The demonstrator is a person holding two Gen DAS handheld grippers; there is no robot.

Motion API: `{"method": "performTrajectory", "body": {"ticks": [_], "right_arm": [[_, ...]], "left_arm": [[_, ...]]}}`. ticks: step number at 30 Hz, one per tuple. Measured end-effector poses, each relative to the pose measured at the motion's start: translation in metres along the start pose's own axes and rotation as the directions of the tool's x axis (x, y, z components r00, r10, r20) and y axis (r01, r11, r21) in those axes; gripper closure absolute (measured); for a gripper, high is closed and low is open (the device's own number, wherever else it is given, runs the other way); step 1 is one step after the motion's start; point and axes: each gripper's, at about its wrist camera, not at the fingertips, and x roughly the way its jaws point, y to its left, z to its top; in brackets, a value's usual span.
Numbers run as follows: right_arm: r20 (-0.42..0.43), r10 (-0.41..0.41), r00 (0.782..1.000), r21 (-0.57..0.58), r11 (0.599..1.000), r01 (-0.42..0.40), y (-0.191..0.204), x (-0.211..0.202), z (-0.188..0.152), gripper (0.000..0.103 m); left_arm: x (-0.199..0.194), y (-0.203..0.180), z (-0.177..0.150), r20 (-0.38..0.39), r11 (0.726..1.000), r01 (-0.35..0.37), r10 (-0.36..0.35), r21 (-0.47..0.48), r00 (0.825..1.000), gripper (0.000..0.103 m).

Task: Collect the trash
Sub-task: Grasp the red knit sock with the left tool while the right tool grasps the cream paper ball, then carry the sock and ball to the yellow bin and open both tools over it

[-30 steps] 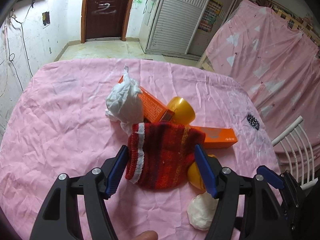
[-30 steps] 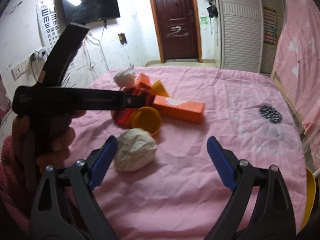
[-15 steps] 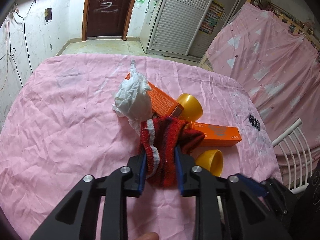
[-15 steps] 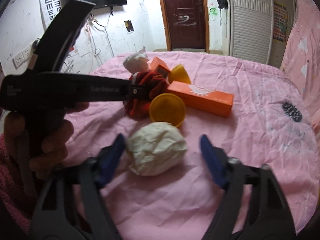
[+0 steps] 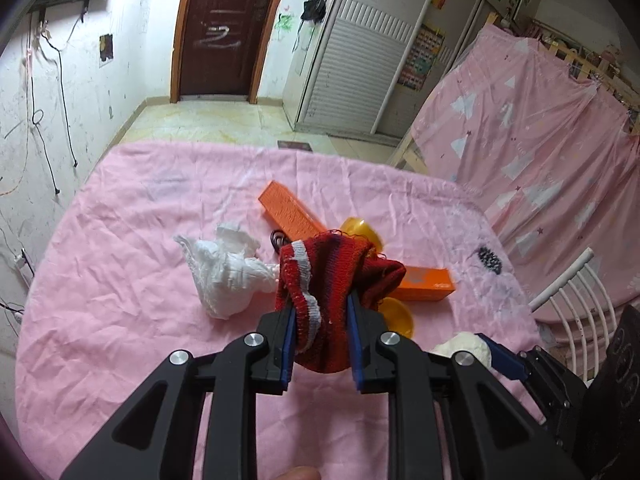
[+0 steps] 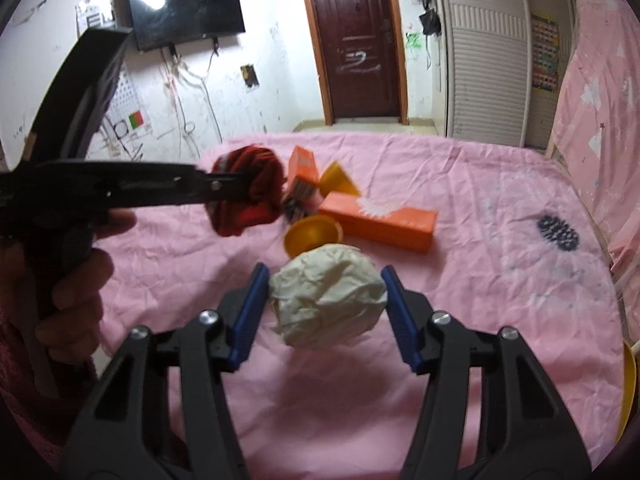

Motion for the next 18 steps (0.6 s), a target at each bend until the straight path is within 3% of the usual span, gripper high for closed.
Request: {"method": "performTrajectory", "body": {"ticks": [9, 18], "right_arm": [[0.102, -0.058, 0.993, 0.077, 0.996, 0.05, -0.041, -0.039, 0.002, 0.048], [0.187, -0.181, 0.965, 0.171, 0.974, 0.15, -0.098, -0.088, -0.001, 0.048]], "left_arm": [[-0.04, -0.03, 0.011, 0.084, 0.999, 0.035, -0.038, 0.039, 0.996, 0.088], [-0.046, -0.087, 0.015, 0.098, 0.99, 0.065, -0.078, 0.128, 0.992, 0.088]]}}
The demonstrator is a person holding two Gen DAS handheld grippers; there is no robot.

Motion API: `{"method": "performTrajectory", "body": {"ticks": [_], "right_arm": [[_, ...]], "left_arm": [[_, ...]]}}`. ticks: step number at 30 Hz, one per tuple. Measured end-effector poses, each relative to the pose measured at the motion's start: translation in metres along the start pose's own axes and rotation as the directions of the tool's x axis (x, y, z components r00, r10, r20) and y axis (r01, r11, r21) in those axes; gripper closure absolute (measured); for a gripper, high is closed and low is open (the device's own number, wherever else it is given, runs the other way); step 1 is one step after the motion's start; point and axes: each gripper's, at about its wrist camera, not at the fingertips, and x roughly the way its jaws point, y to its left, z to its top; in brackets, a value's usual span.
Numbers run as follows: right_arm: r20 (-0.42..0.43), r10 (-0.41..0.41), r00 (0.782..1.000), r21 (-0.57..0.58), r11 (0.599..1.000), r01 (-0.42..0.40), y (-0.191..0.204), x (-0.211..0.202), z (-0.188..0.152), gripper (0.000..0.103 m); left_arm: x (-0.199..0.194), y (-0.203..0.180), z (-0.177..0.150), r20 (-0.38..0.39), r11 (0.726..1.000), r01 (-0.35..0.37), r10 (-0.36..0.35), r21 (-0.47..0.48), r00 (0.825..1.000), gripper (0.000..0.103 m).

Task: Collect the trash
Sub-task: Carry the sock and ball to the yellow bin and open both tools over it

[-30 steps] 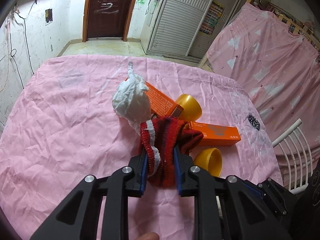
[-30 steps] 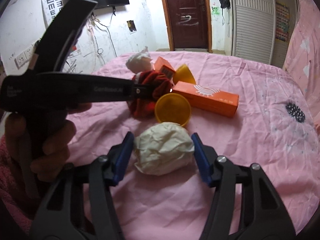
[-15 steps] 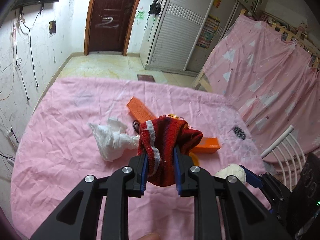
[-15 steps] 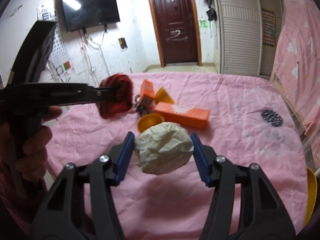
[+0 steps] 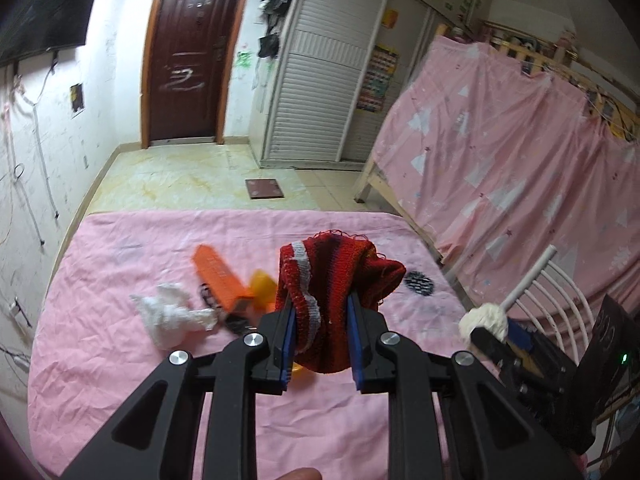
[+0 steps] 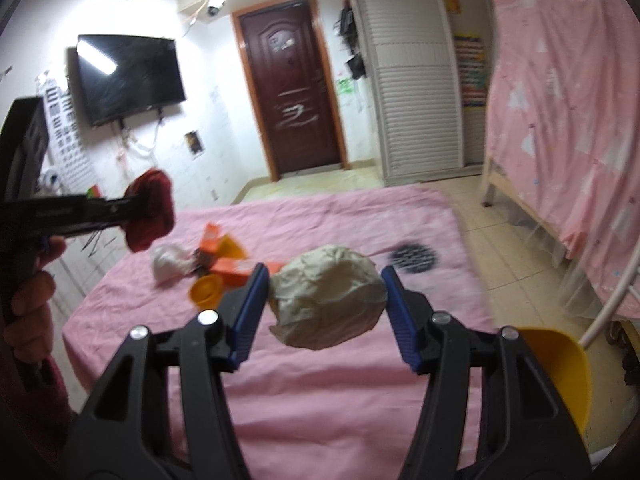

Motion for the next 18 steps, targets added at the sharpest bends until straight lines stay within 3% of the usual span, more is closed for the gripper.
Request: {"method": "performTrajectory", "body": {"ticks": [8, 13, 18], "right_arm": [[0.1, -0.155, 0.983, 0.105, 0.984, 0.144, -0.069, -0.044, 0.009, 0.047], [0.104, -0.244, 0.964, 0.179, 0.958, 0.224, -0.11, -0.06, 0.006, 0.047], [0.085, -0.283, 0.955, 0.23, 0.938, 0.258, -0.138, -0.063, 0.001, 0.046]], "left_arm": [[0.016, -0.062, 0.002, -0.028, 0.994, 0.065, -0.063, 0.083, 0.998, 0.088], [0.03, -0.107, 0.001, -0.05, 0.985, 0.115, -0.11, 0.129, 0.993, 0.088], [0.049, -0.15, -0.006, -0.093, 0.971, 0.159, -0.144, 0.179, 0.985, 0.088]]}}
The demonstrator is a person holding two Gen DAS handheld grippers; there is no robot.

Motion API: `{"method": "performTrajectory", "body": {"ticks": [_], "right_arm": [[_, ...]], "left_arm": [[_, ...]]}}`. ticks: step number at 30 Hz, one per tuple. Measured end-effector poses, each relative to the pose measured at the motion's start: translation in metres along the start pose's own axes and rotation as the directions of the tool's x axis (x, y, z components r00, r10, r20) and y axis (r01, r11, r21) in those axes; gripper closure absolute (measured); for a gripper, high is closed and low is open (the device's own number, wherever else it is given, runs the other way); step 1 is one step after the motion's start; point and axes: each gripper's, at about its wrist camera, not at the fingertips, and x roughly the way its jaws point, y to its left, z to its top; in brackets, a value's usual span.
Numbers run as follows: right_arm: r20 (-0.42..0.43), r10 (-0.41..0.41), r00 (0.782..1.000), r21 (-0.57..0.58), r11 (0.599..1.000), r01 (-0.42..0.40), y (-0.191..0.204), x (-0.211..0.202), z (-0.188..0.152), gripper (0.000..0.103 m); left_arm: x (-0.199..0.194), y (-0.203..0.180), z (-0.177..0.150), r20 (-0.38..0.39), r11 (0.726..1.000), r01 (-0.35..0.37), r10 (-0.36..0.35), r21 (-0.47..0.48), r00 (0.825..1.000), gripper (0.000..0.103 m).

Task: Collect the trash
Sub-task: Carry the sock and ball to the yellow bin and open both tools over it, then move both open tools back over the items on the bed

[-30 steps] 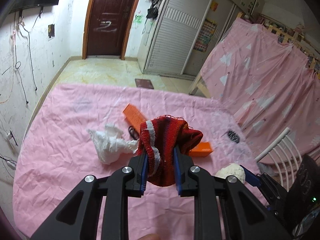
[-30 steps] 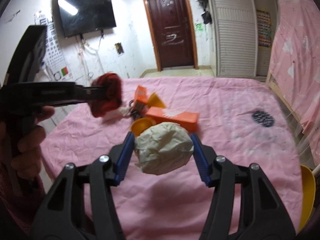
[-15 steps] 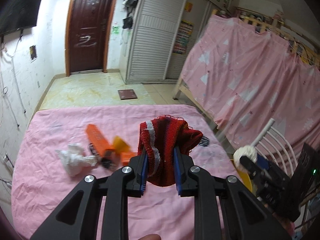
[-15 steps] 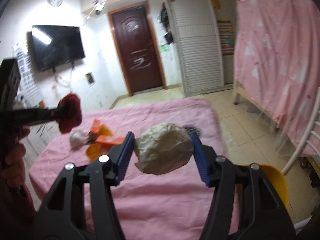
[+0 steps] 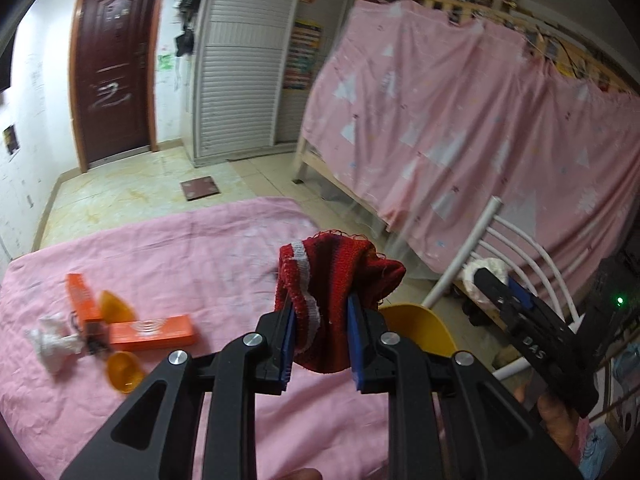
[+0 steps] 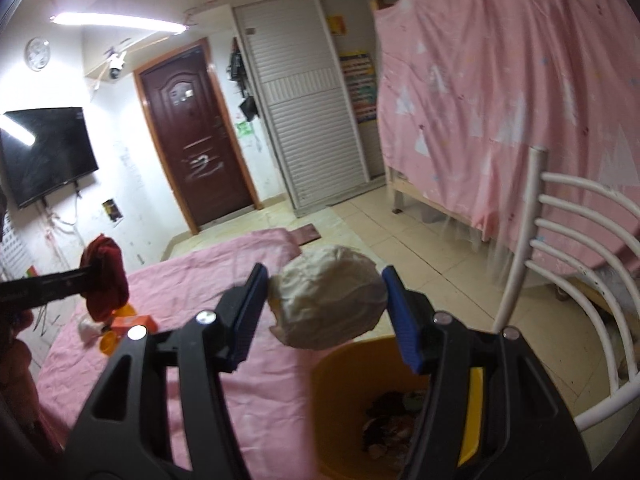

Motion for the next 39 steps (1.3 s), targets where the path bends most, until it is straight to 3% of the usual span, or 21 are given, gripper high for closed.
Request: {"method": "performTrajectory", "body": {"ticks": [4, 16, 19, 21, 36, 39], "right_arm": [[-0.008, -0.047, 0.999, 0.044, 0.998, 0.048, -0.02, 0.007, -0.001, 0.032], [0.065, -0.101, 0.993, 0.186, 0.979, 0.087, -0.067, -0.018, 0.001, 0.031], [0.087, -0.091, 0.992, 0.212, 0.975, 0.07, -0.07, -0.026, 0.001, 0.029], [0.097, -0.083, 0.992, 0.221, 0.973, 0.06, -0.072, -0.029, 0.002, 0.029], [0.097, -0.047, 0.994, 0.206, 0.978, 0.026, -0.069, -0.025, 0.008, 0.028], [0.095, -0.032, 0.995, 0.203, 0.979, 0.012, -0.067, -0.022, 0.008, 0.022]], "left_arm": [[0.016, -0.025, -0.001, -0.022, 0.999, 0.017, -0.016, 0.034, 1.0, 0.088], [0.055, -0.089, -0.002, -0.095, 0.987, 0.128, -0.119, 0.096, 0.988, 0.088], [0.068, -0.106, -0.003, -0.119, 0.979, 0.165, -0.151, 0.117, 0.981, 0.073], [0.074, -0.111, -0.005, -0.128, 0.98, 0.157, -0.141, 0.123, 0.982, 0.068], [0.061, -0.103, -0.007, -0.101, 0.985, 0.109, -0.096, 0.132, 0.99, 0.067], [0.058, -0.089, -0.007, -0.087, 0.99, 0.08, -0.069, 0.119, 0.994, 0.067]]}}
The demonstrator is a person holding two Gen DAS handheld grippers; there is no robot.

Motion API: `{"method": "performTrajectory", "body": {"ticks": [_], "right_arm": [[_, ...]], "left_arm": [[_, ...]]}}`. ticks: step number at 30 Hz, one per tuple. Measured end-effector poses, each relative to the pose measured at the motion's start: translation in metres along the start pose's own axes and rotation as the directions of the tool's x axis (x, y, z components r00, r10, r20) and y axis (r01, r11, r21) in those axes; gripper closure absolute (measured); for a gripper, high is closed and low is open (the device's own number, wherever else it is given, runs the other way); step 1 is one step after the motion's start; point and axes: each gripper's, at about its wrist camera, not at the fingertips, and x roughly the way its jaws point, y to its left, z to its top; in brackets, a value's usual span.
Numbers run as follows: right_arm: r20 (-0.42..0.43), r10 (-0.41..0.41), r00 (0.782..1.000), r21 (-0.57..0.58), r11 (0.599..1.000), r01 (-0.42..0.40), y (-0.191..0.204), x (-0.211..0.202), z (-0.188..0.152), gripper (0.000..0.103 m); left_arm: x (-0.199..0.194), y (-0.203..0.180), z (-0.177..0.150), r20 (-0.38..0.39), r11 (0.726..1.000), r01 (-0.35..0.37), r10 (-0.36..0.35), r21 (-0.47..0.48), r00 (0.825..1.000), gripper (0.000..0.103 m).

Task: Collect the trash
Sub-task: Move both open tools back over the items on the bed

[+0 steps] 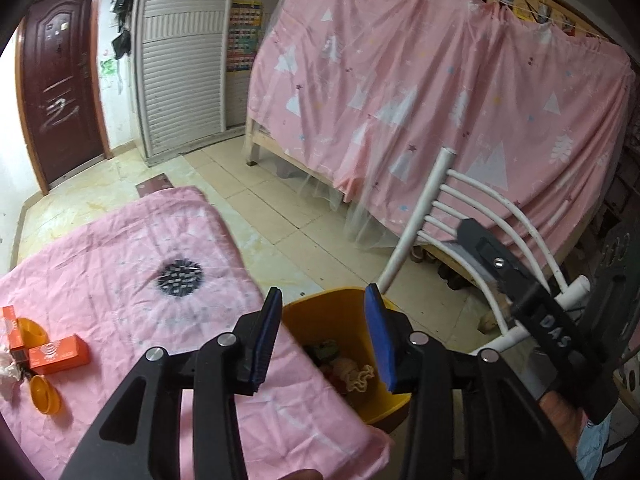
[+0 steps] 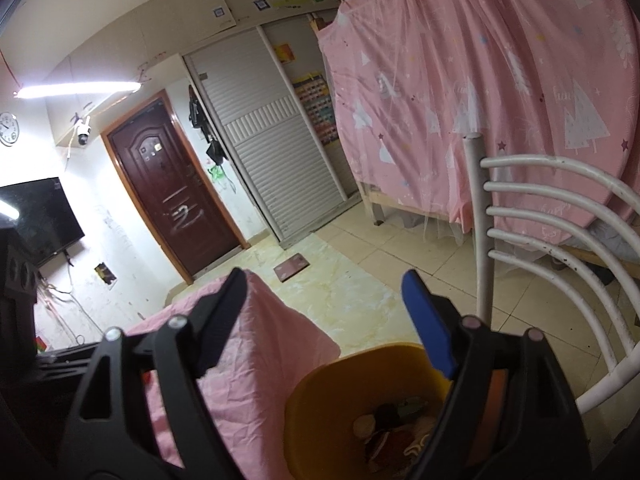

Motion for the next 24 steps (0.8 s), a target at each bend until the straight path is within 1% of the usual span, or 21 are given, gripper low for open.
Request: {"method": "performTrajectory", "body": {"ticks": [4, 5, 10, 12, 17, 24], "right_arm": [[-0.008, 0.016, 1.0, -0.029, 0.999, -0.016, 0.012, 0.001, -0.003, 0.021], [-0.011, 0.021, 1.0, -0.04, 0.999, -0.022, 0.018, 0.002, -0.005, 0.021], [-0.042, 0.051, 0.998, -0.102, 0.993, -0.055, 0.049, 0.008, -0.013, 0.019], [-0.054, 0.068, 0.996, -0.118, 0.99, -0.074, 0.061, 0.009, -0.018, 0.019], [-0.091, 0.107, 0.99, -0.165, 0.979, -0.121, 0.095, 0.015, -0.032, 0.018], [-0.181, 0.163, 0.97, -0.231, 0.952, -0.203, 0.153, 0.039, -0.055, 0.018]], "left_arm": [[-0.006, 0.023, -0.005, 0.016, 0.998, -0.058, 0.058, -0.012, 0.998, 0.066], [-0.008, 0.032, -0.007, 0.019, 0.997, -0.077, 0.078, -0.02, 0.997, 0.065], [-0.018, 0.072, -0.012, 0.028, 0.99, -0.122, 0.124, -0.077, 0.992, 0.064], [-0.024, 0.09, -0.016, 0.038, 0.984, -0.152, 0.156, -0.094, 0.987, 0.063], [-0.039, 0.136, -0.022, 0.045, 0.965, -0.207, 0.217, -0.163, 0.975, 0.061], [-0.066, 0.199, -0.033, 0.053, 0.928, -0.26, 0.284, -0.266, 0.957, 0.06]]}}
